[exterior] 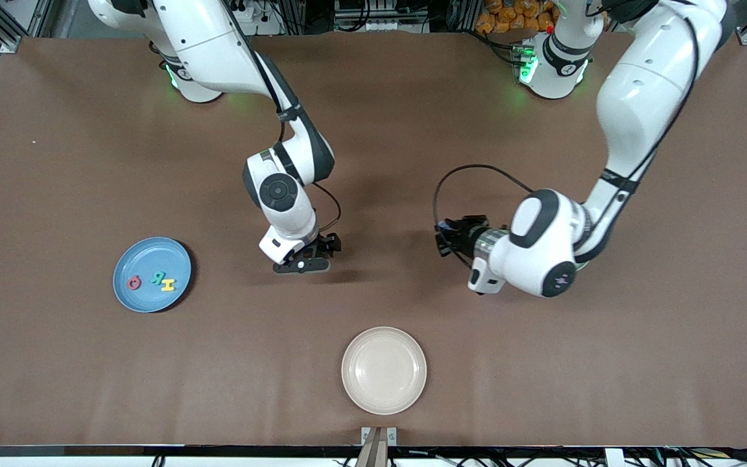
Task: Sort uppercase to blue plate, lowercase to green plate
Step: 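Grasp the blue M with the right gripper while the left gripper lifts the g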
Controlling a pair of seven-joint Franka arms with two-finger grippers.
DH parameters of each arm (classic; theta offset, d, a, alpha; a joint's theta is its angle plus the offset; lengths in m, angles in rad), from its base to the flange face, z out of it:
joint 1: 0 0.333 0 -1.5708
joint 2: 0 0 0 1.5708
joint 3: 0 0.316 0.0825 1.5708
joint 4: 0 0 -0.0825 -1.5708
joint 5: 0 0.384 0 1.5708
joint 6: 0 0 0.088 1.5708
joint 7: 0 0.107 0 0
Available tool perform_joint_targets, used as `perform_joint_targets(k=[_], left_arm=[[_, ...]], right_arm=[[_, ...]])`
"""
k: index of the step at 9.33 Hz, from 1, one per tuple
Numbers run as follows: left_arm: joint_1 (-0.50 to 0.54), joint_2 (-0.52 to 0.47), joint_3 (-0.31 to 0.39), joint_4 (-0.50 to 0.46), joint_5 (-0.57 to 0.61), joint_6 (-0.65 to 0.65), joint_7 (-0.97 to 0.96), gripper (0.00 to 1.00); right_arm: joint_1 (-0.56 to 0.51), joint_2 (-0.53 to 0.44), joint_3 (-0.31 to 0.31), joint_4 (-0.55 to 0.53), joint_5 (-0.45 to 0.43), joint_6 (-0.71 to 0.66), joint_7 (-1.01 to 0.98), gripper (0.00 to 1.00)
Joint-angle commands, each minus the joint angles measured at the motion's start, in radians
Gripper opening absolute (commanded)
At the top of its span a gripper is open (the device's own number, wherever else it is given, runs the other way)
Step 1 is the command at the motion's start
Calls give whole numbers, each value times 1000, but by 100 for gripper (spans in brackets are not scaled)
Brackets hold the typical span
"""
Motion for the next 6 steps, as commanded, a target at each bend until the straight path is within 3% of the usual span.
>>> perform_joint_targets(k=[1,3,6], left_arm=[[68,-106,45,-32,12,-156,145,9],[66,-143,181,-41,21,-299,312,9],[66,-147,314,-129,152,-315,513,9]], right_arm=[[5,32,32,33,11,-4,61,100],[5,41,35,33,10,-3,61,100],[5,41,37,33,8,-4,58,100]])
